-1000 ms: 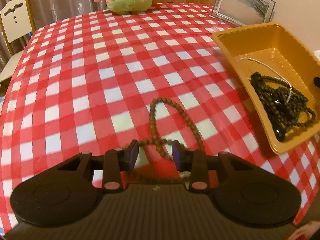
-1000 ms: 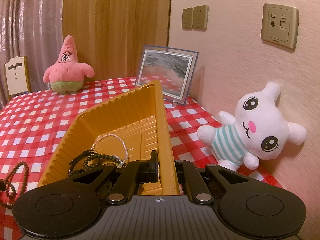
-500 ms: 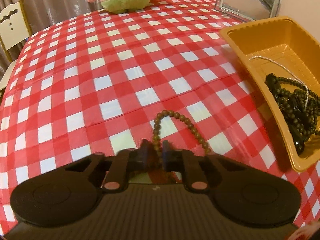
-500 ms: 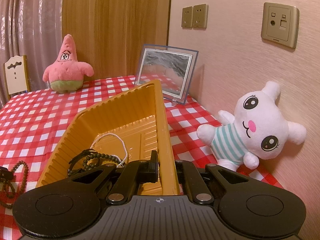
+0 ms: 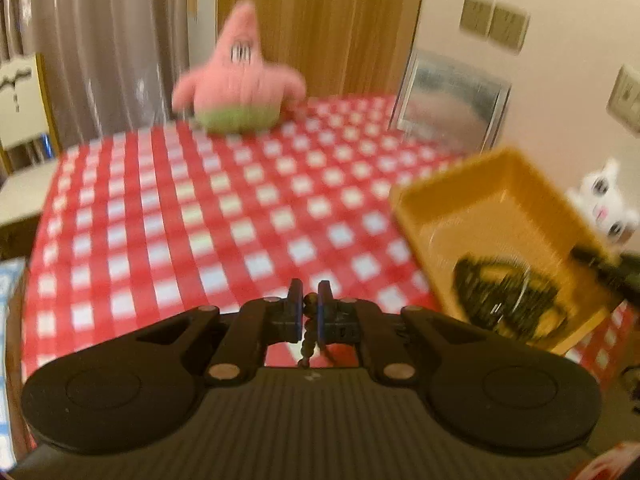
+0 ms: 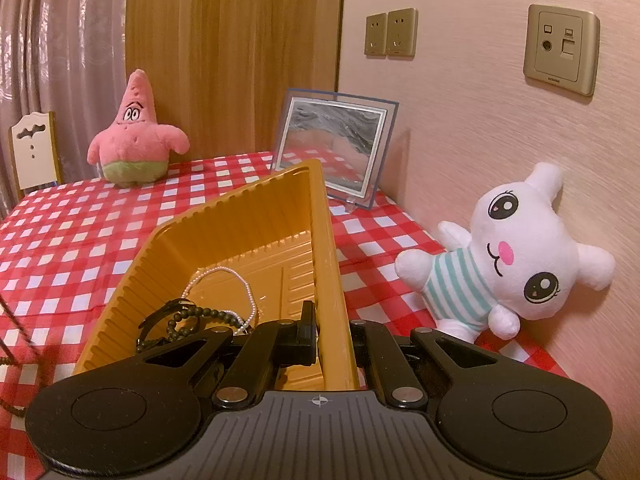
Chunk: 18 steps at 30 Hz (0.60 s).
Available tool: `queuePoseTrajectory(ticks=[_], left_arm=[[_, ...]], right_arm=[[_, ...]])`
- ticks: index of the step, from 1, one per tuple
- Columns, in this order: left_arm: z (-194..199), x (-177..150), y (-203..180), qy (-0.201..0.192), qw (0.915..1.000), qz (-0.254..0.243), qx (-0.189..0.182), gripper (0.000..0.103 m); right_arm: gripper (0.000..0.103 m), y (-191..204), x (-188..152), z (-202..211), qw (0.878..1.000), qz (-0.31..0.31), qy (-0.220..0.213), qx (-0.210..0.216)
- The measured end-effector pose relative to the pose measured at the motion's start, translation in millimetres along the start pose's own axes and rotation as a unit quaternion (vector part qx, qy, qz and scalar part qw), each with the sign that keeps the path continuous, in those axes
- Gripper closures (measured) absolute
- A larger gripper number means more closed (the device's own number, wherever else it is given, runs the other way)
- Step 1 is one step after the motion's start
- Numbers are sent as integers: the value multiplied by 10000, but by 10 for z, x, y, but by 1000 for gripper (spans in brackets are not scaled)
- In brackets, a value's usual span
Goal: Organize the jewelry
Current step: 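Lift the brown necklace into the orange tray and open the left tool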
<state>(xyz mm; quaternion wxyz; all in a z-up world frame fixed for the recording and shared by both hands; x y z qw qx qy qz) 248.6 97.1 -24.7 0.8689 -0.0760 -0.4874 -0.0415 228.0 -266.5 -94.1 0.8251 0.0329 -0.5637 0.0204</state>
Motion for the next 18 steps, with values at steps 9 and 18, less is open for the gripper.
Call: queuePoseTrajectory(ticks=[9, 18], left_arm=[[532, 672, -160, -993, 9948, -103, -207, 97], [731, 1073, -518, -1496, 9849, -321, -812, 97]], right_arm=[[98, 19, 21, 9, 10000, -5, -37, 37], [98, 17, 18, 11, 10000, -22, -51, 51]])
Point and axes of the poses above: each gripper's, at about its wrist camera, not at the fingertips, and z roughly against the way its jaws point, y to its left, x to its top, the point moved 1 cm from there along -z, roughly the way its jaws point, and after that the axes turned 11 degrees about -y, right-handed, at the moved point
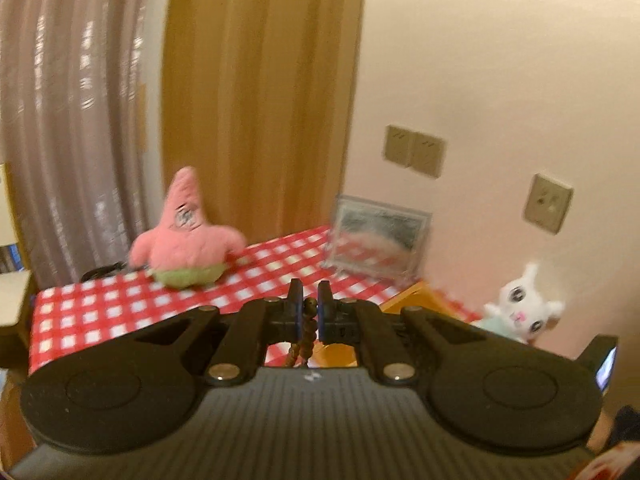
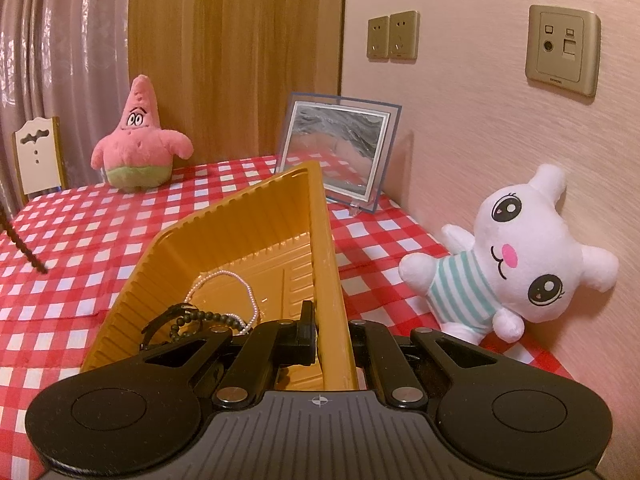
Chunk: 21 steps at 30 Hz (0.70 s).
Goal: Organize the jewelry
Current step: 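Lift the brown necklace into the orange tray and open the left tool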
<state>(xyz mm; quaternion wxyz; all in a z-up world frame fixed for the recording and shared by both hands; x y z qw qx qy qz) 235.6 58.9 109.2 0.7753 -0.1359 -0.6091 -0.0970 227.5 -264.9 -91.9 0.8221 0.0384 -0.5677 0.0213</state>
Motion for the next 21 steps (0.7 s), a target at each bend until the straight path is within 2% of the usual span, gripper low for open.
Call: queuePoseTrajectory(ticks=[6, 11, 18, 21], left_arm=[[-227, 136, -337, -146, 9982, -8, -583, 97], [-470, 105, -663, -72, 9941, 40, -1077, 97], [-926, -219, -1001, 424, 9852, 319, -1632, 97], [-1141, -493, -1074, 825, 9804, 520, -1714, 97]], right_arm=[[98, 8, 1, 2, 10000, -20, -4, 8], [98, 16, 10, 0, 10000, -29, -14, 24], [98, 24, 16, 4, 10000, -25, -9, 47], [98, 26, 8, 11, 10000, -26, 3, 49]])
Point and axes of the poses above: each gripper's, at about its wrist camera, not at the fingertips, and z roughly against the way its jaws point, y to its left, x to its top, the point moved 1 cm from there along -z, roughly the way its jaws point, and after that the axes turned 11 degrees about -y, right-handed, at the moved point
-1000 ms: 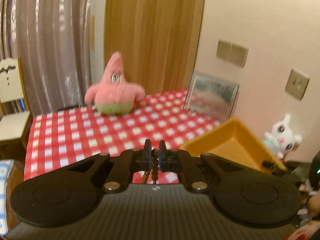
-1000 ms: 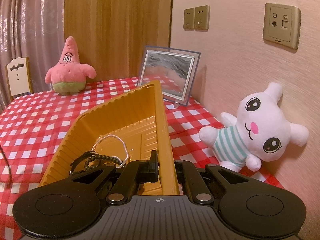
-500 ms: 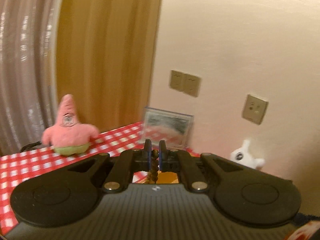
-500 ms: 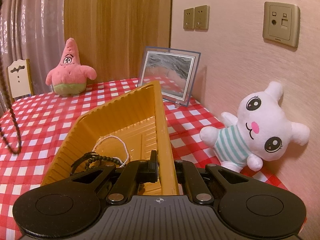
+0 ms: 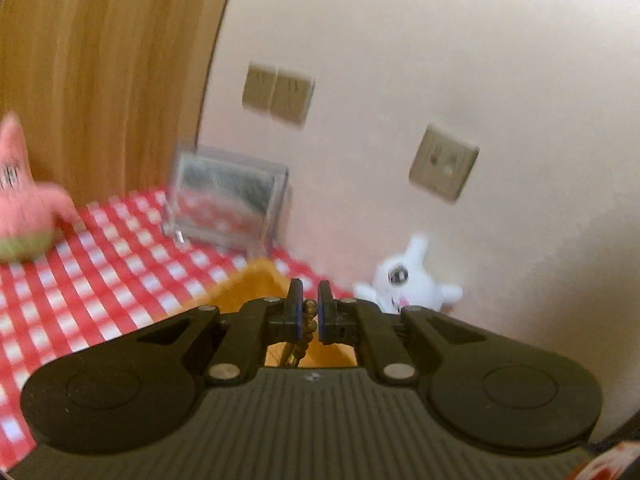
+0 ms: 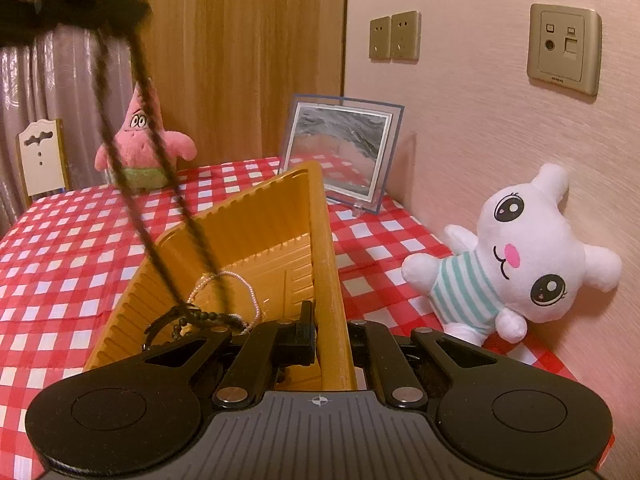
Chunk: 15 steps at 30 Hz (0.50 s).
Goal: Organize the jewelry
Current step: 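Lift the brown necklace into the orange tray and open the left tool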
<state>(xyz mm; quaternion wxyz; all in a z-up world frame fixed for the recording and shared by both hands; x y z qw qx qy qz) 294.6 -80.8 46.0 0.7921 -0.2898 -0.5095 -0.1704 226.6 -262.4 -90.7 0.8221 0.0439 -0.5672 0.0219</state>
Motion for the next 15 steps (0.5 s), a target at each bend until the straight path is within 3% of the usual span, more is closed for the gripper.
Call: queuePoseTrajectory(ticks=[8, 15], left_arm=[[-392, -677, 212, 995, 9922, 747, -11, 97], [-619, -901, 329, 1339, 9871, 868, 131, 97]], right_arm=[[98, -21, -30, 14, 10000, -38, 64, 5], [98, -22, -39, 17, 10000, -28, 69, 16]])
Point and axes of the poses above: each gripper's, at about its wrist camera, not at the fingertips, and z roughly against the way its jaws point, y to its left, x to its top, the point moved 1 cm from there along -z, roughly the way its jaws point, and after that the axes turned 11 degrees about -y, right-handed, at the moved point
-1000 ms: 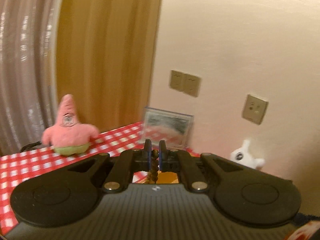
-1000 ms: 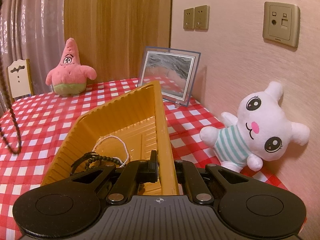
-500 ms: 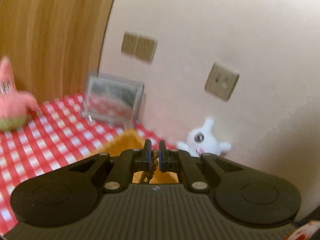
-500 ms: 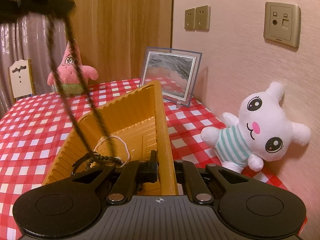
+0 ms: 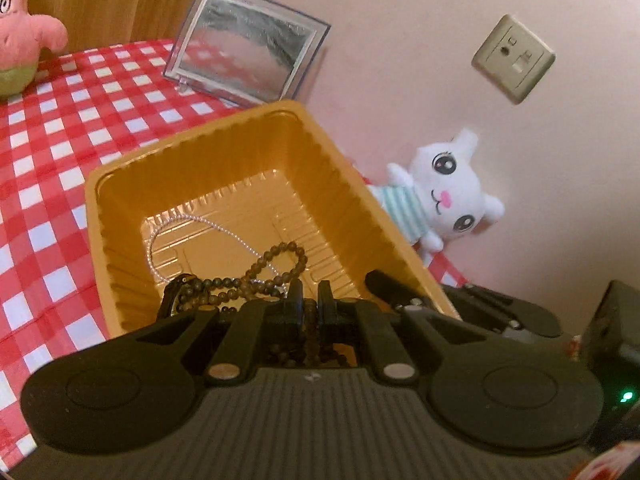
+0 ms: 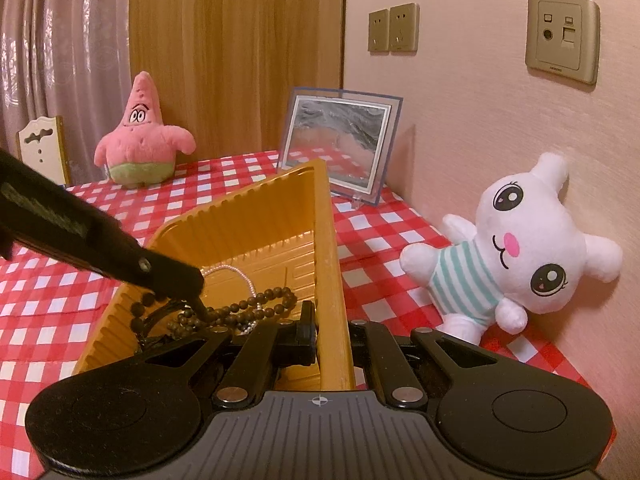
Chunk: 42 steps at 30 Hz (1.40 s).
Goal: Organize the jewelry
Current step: 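Lift the brown necklace into the orange tray and open the left tool, then set the orange tray down on the tablecloth with the right tool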
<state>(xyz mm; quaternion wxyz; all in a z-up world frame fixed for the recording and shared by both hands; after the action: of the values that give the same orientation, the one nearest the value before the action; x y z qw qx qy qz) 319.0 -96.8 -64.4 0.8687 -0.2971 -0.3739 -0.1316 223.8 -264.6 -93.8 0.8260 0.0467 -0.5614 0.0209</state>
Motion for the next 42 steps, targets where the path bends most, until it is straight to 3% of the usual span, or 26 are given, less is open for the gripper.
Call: queuePoseTrajectory(ticks=[3, 5, 8, 12, 16, 24, 28, 33, 42], left_arm=[[-33, 13, -27, -5, 10000, -21, 49, 90], [4, 40, -43, -52, 10000, 7, 5, 78], [71, 97, -72, -164, 9998, -68, 64, 69], [222, 179, -51, -398, 9984, -199, 355, 69], [450, 217, 137, -599, 9939, -194, 902, 68], [1049, -6, 771, -688, 9734, 177, 2176, 67], [1288, -201, 1010, -641, 9621, 503, 2601, 67], [1494, -365, 1102, -686, 9527, 785, 2854, 67], [1698, -503, 1038, -843, 9425, 864, 3115, 67]], right_arm=[[98, 1, -2, 0, 10000, -1, -2, 3], [98, 0, -1, -1, 10000, -3, 1, 1], [98, 1, -1, -1, 10000, -5, 1, 3], [98, 4, 11, -18, 10000, -6, -6, 12], [98, 21, 24, -48, 10000, 1, -24, 33], [98, 49, 84, -162, 9999, 29, -92, 113], [98, 100, 116, -242, 9998, 3, -122, 178], [98, 206, 140, -383, 9994, -104, -47, 335], [98, 458, 163, -655, 9970, -269, 85, 717]])
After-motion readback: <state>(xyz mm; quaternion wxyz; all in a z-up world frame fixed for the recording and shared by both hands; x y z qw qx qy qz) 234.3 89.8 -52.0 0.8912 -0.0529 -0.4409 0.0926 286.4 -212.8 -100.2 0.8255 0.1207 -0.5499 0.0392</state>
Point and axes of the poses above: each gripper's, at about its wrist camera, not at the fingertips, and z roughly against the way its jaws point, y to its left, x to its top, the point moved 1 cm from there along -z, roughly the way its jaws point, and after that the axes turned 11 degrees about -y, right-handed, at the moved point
